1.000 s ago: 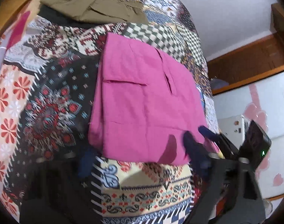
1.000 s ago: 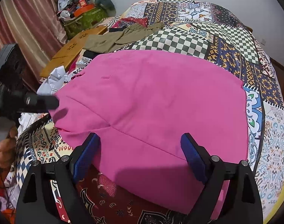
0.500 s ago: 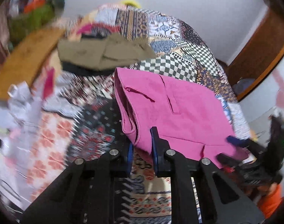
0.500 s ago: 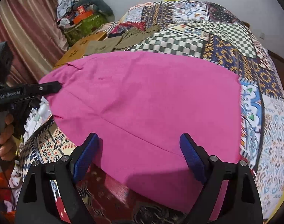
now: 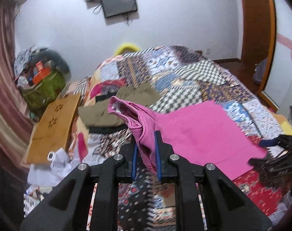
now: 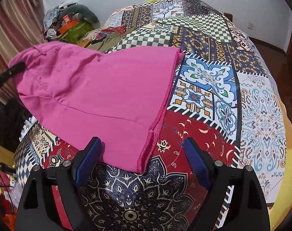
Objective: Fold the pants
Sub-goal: 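Grasp the pink pants leg end with the left gripper and lift it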
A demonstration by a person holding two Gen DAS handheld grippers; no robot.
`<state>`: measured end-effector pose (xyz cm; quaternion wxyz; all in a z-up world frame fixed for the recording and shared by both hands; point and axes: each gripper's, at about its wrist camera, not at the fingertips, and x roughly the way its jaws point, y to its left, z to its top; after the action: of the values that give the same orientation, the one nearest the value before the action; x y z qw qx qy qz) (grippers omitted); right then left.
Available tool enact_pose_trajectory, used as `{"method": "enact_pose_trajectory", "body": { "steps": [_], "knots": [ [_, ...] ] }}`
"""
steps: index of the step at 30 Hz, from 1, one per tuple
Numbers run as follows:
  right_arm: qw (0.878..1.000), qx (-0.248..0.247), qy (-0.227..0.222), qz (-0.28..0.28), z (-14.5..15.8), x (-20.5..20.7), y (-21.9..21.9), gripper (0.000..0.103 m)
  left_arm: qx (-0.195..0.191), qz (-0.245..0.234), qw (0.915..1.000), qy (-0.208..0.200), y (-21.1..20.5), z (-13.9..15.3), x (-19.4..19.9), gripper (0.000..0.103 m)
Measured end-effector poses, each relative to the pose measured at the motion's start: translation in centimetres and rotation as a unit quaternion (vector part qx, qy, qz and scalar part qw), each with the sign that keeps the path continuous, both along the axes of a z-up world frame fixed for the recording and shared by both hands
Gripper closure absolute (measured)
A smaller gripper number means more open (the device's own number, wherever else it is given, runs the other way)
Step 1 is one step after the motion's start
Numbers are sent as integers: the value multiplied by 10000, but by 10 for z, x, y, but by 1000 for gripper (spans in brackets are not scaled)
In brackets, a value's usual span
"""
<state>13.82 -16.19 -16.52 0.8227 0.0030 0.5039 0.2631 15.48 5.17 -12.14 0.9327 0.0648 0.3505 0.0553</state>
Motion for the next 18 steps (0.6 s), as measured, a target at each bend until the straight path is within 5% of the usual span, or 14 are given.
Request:
{"method": "enact_pose_trajectory", "body": {
  "steps": [9,18],
  "knots": [
    [9999,91,-55,22,-3,-1,-1,16,-791,-675,9946,68,-42,23,29,88],
    [9998,188,-95,36,-4,0,-3,16,-1501,-1318,9783,551,-82,13,52,89]
  ]
}}
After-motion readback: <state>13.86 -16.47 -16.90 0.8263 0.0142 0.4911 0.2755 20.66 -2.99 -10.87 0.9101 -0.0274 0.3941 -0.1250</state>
